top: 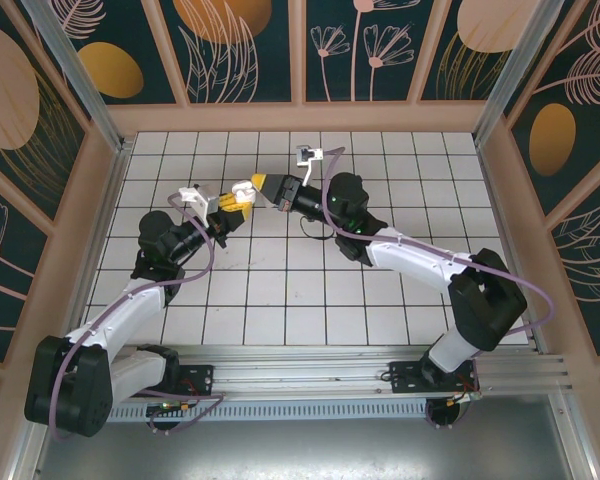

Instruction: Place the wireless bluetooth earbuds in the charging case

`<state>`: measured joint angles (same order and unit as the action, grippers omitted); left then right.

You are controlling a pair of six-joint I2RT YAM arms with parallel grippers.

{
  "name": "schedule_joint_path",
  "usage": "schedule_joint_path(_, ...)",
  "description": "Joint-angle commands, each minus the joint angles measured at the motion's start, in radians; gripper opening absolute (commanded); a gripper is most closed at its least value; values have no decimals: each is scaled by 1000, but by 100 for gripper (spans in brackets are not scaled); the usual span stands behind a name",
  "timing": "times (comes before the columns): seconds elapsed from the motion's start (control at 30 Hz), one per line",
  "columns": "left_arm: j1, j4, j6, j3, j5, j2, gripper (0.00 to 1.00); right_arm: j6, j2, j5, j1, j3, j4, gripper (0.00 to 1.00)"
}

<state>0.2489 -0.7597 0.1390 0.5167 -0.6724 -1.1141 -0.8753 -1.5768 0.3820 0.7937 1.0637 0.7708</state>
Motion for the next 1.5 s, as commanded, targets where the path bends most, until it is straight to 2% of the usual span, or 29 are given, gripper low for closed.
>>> schedule_joint_path(0.0,5,-53,15,-1,-9,-4,0,-49,-8,-25,18,-4,110,8)
schedule_joint_path(0.47,11,-95,51,-16,9,10,0,-103,-64,-149,67,-2,121,7)
schedule_joint_path(0.83,15,-86,50,-31,53,58,0,-144,-97,-178,91,-3,121,6)
schedule_joint_path(1.17,15,-87,49,-35,92,82,0,-53,-75,-298,118,16,-126,6)
schedule_joint_path(1.47,15,-81,45,-33,98,91,0,-4,-61,-341,126,10,-222,7)
